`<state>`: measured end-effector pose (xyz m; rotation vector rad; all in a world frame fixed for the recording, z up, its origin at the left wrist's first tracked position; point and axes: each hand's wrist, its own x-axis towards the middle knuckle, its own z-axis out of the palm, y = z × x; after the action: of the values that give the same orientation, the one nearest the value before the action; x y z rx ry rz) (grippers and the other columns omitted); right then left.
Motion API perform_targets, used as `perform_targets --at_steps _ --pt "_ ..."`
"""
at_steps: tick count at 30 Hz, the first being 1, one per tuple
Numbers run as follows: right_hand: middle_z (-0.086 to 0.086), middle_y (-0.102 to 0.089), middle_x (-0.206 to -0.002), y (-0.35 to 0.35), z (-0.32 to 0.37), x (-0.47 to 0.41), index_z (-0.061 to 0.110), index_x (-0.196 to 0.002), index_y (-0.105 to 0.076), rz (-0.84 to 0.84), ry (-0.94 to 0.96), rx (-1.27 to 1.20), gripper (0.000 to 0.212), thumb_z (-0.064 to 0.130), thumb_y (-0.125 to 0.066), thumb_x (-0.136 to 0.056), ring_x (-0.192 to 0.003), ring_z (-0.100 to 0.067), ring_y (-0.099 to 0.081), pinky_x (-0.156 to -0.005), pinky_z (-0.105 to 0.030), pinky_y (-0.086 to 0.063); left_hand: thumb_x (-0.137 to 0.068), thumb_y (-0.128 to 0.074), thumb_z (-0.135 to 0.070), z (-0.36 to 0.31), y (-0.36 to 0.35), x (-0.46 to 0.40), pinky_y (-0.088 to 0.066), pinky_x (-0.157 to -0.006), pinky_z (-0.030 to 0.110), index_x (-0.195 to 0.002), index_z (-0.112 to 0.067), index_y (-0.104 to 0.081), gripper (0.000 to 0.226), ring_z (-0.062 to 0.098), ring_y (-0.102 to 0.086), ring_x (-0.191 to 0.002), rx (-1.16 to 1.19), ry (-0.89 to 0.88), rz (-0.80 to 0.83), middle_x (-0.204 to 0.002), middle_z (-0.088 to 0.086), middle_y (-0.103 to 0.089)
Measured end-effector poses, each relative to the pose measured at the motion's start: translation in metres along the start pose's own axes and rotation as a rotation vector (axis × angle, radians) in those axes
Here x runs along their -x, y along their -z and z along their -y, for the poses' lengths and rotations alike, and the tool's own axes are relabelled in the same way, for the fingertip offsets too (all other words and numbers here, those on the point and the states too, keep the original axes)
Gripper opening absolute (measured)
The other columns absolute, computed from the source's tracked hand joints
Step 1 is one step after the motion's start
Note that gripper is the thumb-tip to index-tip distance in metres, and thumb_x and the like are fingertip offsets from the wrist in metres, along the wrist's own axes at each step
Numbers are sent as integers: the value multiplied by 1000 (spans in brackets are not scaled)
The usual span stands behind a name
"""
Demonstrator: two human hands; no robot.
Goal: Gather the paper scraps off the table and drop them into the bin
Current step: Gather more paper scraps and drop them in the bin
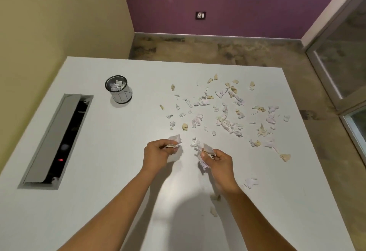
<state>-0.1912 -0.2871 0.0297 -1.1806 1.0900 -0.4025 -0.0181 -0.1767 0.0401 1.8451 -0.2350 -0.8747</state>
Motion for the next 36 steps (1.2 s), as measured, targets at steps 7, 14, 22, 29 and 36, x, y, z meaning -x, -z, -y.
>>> perform_targets --at_steps 7,14,22,29,36 --pt "-8 -77 -88 -76 31 -28 21 -81 -78 85 -14 -137 7 15 -75 -84 -81 -20 -73 -65 -22 -55 -75 -76 3 -35 77 -50 -54 -86 30 -79 -20 -78 23 14 -73 -80 15 -45 -107 -82 -1 -77" --pt "-9 -76 -83 -126 47 -46 7 -85 -71 93 -44 -265 2 8 -72 -85 -74 -18 -71 -66 -21 -57 -73 -80 -2 -77 134 -110 -56 -86 32 -79 -19 -76 19 19 -71 -86 -151 -164 -225 -86 4 -76" --pt "-11 -76 -95 -183 45 -72 5 -100 -72 113 -95 -272 16 11 -72 -86 -83 -20 -72 -67 -21 -55 -80 -74 -6 -112 182 -213 -47 -78 24 -89 -11 -78 11 25 -66 -94 -467 -181 -296 -94 12 -73" --pt "-7 -75 -104 -197 36 -87 21 -102 -77 179 -77 -216 15 19 -70 -89 -92 -15 -69 -83 -25 -53 -80 -74 -6 -114 181 -259 -52 -85 30 -98 -16 -76 21 33 -64 -103 -559 -86 -258 -118 15 -64" --pt "-7 -75 -106 -206 40 -97 20 -101 -78 211 -57 -209 16 14 -68 -89 -92 -13 -69 -78 -19 -54 -74 -82 -12 -113 194 -264 -50 -95 33 -114 -23 -71 43 28 -60 -112 -563 -111 -193 -123 10 -63"
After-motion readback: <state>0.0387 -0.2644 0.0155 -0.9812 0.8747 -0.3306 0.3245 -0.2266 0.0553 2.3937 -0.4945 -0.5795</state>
